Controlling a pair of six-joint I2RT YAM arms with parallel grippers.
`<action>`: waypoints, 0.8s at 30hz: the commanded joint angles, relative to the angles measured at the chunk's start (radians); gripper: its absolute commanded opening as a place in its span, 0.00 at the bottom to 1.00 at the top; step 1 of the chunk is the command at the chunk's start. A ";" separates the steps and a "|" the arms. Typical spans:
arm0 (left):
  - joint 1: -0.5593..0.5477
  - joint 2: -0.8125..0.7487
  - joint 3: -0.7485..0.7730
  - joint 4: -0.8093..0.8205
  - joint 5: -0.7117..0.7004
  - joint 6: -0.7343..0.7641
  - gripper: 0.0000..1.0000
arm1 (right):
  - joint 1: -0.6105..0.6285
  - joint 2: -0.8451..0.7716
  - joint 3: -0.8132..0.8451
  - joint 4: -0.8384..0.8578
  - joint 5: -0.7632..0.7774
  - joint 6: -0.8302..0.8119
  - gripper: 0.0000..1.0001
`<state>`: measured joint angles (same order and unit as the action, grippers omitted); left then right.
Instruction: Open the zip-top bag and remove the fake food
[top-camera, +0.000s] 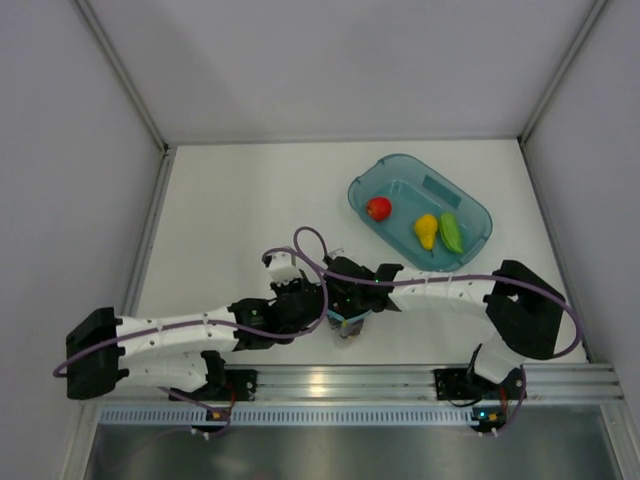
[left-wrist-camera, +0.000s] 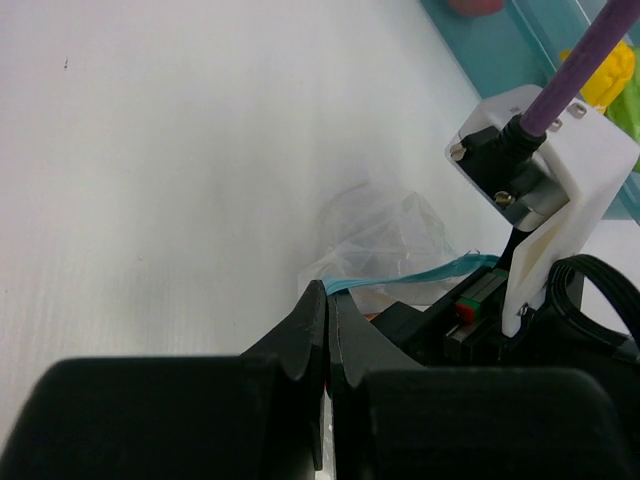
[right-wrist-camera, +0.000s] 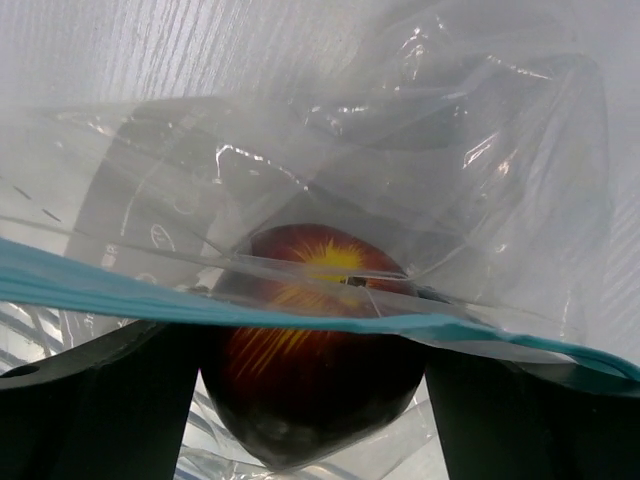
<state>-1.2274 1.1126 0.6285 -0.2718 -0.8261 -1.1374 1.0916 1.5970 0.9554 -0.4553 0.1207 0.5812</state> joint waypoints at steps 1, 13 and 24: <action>0.009 -0.008 0.092 0.149 -0.094 -0.009 0.00 | 0.068 0.009 -0.041 -0.068 -0.032 -0.021 0.79; 0.009 -0.010 0.100 0.149 -0.062 0.017 0.00 | 0.067 -0.095 0.049 -0.066 0.048 -0.040 0.59; 0.011 0.000 0.123 0.151 0.019 0.103 0.00 | 0.067 -0.137 0.141 -0.022 0.091 -0.133 0.50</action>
<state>-1.2171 1.1172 0.6876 -0.2470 -0.8337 -1.0595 1.1118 1.5097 1.0298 -0.5426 0.2470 0.5121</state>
